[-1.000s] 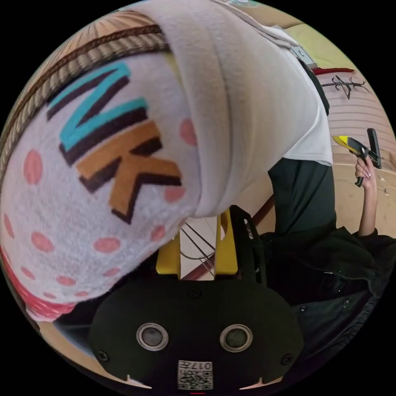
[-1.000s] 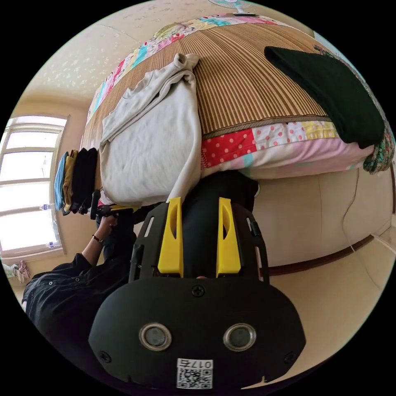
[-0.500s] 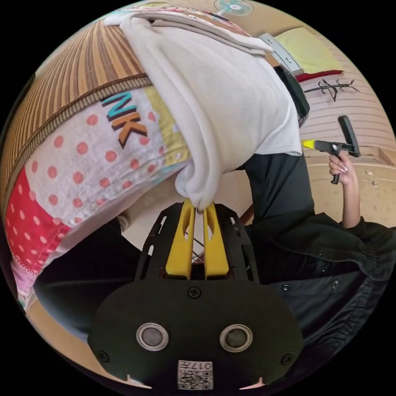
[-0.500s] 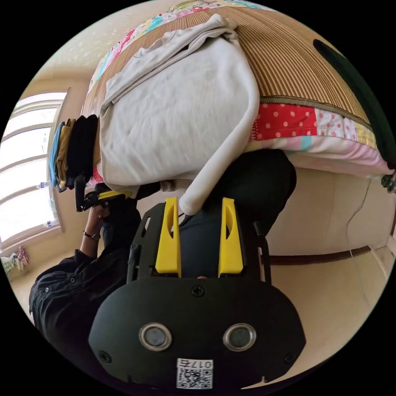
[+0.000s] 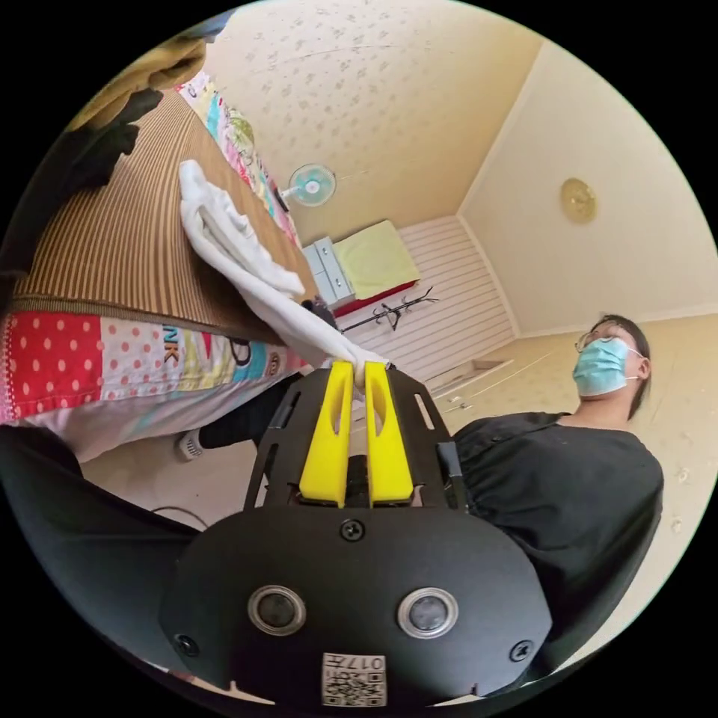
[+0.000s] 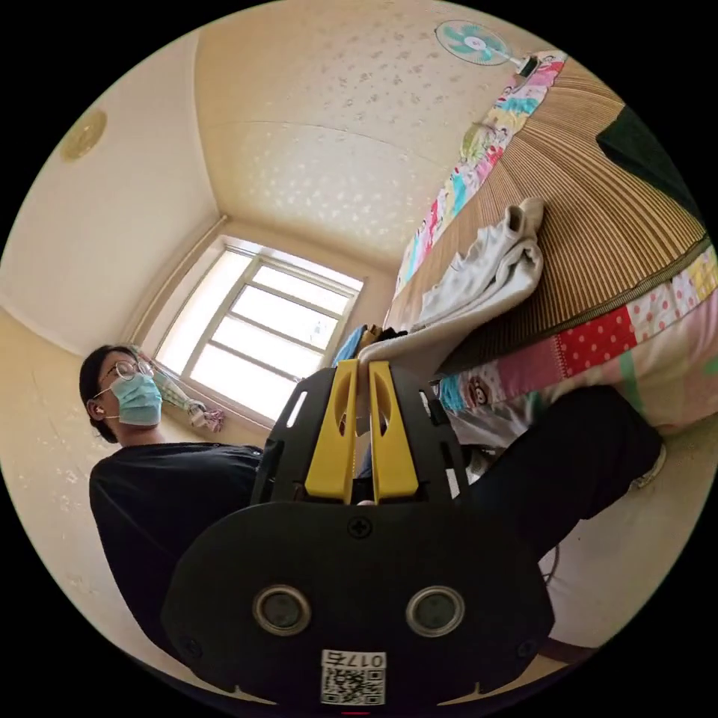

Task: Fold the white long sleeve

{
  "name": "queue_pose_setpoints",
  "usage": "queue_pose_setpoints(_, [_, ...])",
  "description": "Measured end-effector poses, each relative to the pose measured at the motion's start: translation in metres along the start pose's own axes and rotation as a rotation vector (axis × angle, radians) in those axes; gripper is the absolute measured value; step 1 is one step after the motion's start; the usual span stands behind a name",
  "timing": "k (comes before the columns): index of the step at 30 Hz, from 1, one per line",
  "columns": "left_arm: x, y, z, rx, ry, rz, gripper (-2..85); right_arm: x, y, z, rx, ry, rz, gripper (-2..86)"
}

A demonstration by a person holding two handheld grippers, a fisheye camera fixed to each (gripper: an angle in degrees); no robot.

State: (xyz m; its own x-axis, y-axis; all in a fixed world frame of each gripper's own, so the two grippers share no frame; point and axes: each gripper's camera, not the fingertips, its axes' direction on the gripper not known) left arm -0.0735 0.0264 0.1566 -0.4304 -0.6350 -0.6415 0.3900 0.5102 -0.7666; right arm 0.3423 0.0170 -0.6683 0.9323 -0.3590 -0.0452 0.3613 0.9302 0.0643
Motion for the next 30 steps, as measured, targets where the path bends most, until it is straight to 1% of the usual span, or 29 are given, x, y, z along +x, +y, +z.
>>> queue_pose_setpoints(1, [0.005,0.002,-0.011,0.023,0.090,0.021,3.1,-0.009,0.010,-0.011,0.036,-0.057,-0.066,2.5])
queue_pose_setpoints(2, [0.007,0.003,-0.016,0.034,0.135,0.032,3.2,-0.012,0.023,-0.021,0.076,-0.140,-0.119,2.4])
queue_pose_setpoints(3, [0.009,0.006,-0.023,0.042,0.211,0.044,3.2,-0.010,0.029,-0.025,0.098,-0.174,-0.131,2.4])
queue_pose_setpoints(4, [0.007,0.010,-0.026,0.025,0.239,0.027,3.2,-0.003,0.041,-0.033,0.145,-0.218,-0.124,2.4])
queue_pose_setpoints(5, [0.004,0.012,-0.026,0.010,0.229,0.005,3.2,0.010,0.053,-0.038,0.181,-0.221,-0.071,2.4])
queue_pose_setpoints(6, [-0.005,0.018,-0.027,-0.016,0.178,-0.064,3.2,0.019,0.059,-0.040,0.198,-0.215,-0.029,2.4])
queue_pose_setpoints(7, [-0.020,0.025,-0.028,-0.027,0.127,-0.164,3.3,0.042,0.072,-0.042,0.234,-0.191,0.092,2.5])
queue_pose_setpoints(8, [-0.028,0.030,-0.030,-0.017,0.120,-0.207,3.2,0.062,0.085,-0.040,0.261,-0.168,0.201,2.5])
queue_pose_setpoints(9, [-0.041,0.038,-0.035,0.022,0.141,-0.276,3.2,0.069,0.091,-0.038,0.272,-0.168,0.234,2.6])
queue_pose_setpoints(11, [-0.051,0.045,-0.039,0.077,0.205,-0.309,3.1,0.082,0.102,-0.024,0.328,-0.276,0.252,2.7])
queue_pose_setpoints(13, [-0.054,0.031,-0.040,0.123,0.279,-0.298,3.3,0.082,0.094,-0.016,0.382,-0.355,0.220,2.8])
queue_pose_setpoints(15, [-0.052,0.002,-0.036,0.132,0.290,-0.281,3.4,0.078,0.066,-0.008,0.387,-0.341,0.190,3.0])
queue_pose_setpoints(17, [-0.050,-0.043,-0.029,0.128,0.260,-0.249,3.5,0.073,0.003,0.009,0.354,-0.288,0.141,3.3])
queue_pose_setpoints(18, [-0.049,-0.077,-0.024,0.143,0.227,-0.245,3.7,0.072,-0.015,0.014,0.346,-0.276,0.122,3.5])
queue_pose_setpoints(19, [-0.046,-0.107,-0.018,0.190,0.200,-0.264,4.0,0.072,-0.053,0.026,0.337,-0.245,0.100,3.8])
queue_pose_setpoints(20, [-0.043,-0.121,-0.015,0.217,0.191,-0.266,4.7,0.074,-0.087,0.038,0.349,-0.192,0.102,4.4])
queue_pose_setpoints(21, [-0.035,-0.150,-0.008,0.254,0.172,-0.240,6.0,0.076,-0.101,0.044,0.360,-0.165,0.114,4.6])
queue_pose_setpoints(23, [-0.020,-0.190,0.002,0.245,0.080,-0.110,9.4,0.079,-0.139,0.070,0.424,-0.123,0.182,8.0])
queue_pose_setpoints(24, [-0.011,-0.207,0.009,0.208,-0.068,-0.035,11.2,0.077,-0.143,0.077,0.432,-0.113,0.186,9.4])
queue_pose_setpoints(25, [-0.003,-0.213,0.016,0.184,-0.253,-0.001,12.6,0.070,-0.148,0.089,0.432,-0.069,0.164,11.6])
queue_pose_setpoints(26, [-0.001,-0.212,0.021,0.178,-0.333,0.010,13.0,0.062,-0.146,0.102,0.411,0.012,0.140,13.0])
queue_pose_setpoints(27, [0.000,-0.204,0.031,0.164,-0.455,0.027,13.4,0.058,-0.143,0.108,0.395,0.067,0.133,13.3])
queue_pose_setpoints(28, [-0.004,-0.192,0.042,0.141,-0.538,0.031,13.5,0.052,-0.133,0.122,0.351,0.192,0.118,13.9])
queue_pose_setpoints(29, [-0.008,-0.184,0.047,0.125,-0.575,0.025,13.5,0.048,-0.120,0.138,0.297,0.335,0.101,13.9])
queue_pose_setpoints(30, [-0.021,-0.169,0.058,0.092,-0.650,-0.005,13.5,0.047,-0.114,0.146,0.271,0.411,0.094,13.9])
